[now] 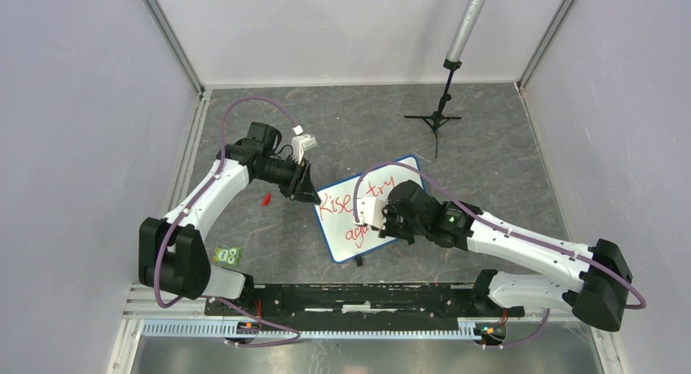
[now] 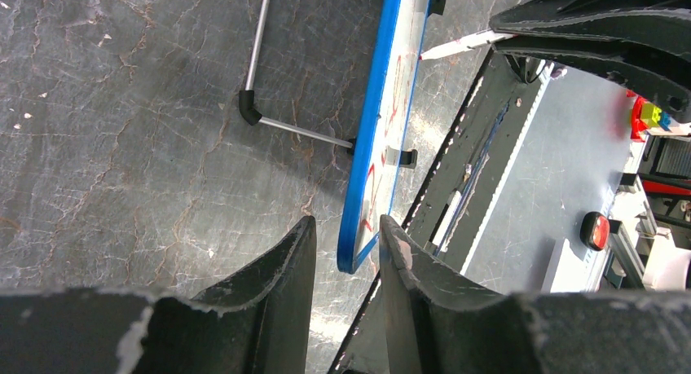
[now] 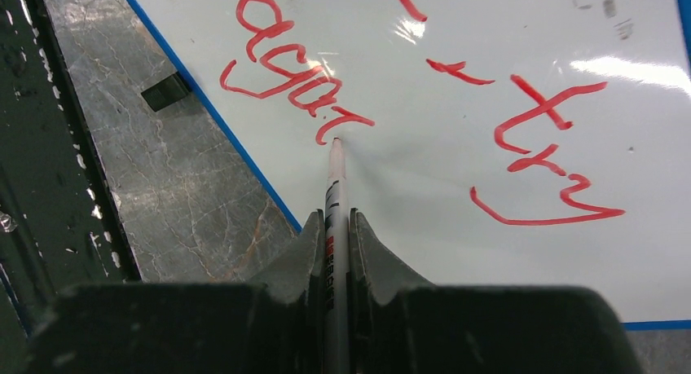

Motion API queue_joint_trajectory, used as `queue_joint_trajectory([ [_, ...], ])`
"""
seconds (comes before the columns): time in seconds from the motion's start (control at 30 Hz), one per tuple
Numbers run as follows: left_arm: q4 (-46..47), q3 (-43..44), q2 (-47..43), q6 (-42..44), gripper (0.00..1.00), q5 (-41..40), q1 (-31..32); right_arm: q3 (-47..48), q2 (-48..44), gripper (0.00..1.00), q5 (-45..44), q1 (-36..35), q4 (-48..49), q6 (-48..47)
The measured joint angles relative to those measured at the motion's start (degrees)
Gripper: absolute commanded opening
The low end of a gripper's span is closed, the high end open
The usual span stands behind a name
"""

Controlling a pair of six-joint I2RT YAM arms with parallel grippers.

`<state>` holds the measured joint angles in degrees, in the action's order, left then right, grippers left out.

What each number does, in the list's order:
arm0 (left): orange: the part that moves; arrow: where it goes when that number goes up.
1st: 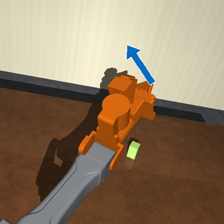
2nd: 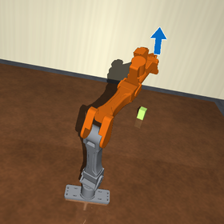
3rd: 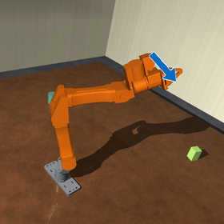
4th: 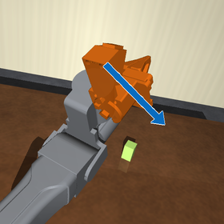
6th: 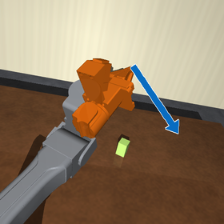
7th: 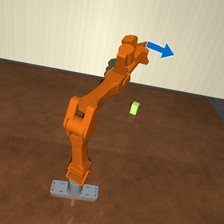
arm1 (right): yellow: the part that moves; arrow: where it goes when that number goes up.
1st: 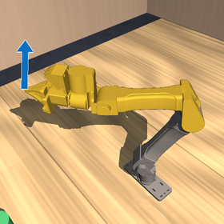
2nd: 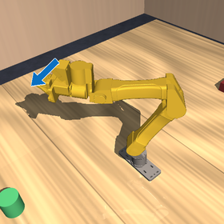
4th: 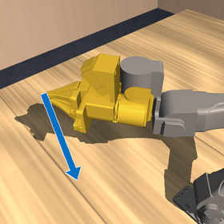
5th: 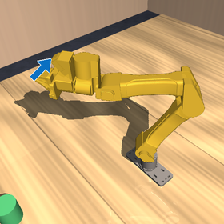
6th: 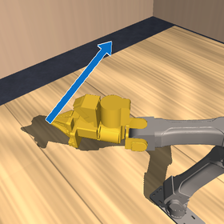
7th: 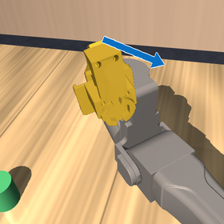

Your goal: Write a sentence on the whiteboard

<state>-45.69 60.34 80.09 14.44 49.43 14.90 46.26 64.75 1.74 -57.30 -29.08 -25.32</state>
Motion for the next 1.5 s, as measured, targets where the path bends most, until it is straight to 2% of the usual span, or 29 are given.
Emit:
queue_joint_trajectory([
  [0.97,0.00,0.00,0.02,0.00,0.41,0.00,0.00,2.99,2.29,0.00,-2.40,-0.02,2.03,0.17],
  [1.5,0.02,0.00,0.02,0.00,0.41,0.02,0.09,1.25,-2.78,0.00,-2.10,0.00,-0.22,-0.09],
])
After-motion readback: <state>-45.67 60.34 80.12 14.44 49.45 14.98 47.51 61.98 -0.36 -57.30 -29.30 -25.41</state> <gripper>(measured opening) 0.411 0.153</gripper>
